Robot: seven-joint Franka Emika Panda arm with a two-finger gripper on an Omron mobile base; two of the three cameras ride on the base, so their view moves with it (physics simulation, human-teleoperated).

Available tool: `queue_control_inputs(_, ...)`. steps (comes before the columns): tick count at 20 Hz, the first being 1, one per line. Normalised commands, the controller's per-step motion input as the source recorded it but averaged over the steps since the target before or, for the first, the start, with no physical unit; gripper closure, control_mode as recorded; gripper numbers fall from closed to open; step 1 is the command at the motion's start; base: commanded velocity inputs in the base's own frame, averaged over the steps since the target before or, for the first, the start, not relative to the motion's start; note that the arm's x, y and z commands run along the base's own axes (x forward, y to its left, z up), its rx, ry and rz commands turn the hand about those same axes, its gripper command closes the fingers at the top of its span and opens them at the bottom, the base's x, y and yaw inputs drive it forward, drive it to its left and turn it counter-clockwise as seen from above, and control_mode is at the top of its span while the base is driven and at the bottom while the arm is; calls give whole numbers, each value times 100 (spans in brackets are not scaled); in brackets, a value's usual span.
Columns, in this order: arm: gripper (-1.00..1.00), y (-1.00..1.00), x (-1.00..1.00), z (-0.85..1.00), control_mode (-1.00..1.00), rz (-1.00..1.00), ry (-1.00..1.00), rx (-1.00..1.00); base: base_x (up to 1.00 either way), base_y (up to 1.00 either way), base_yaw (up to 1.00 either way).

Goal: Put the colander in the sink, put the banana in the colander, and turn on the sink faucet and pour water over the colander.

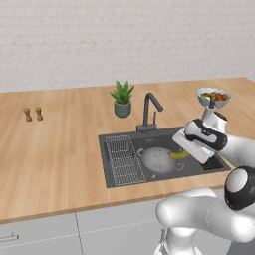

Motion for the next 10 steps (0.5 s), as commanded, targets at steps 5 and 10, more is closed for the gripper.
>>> queue_control_inputs(5,100,-3,59,-20,-100,2,0,5,0,0,0)
queue_control_inputs(10,100,2,37,-31,-100,0,0,0,0,0,0)
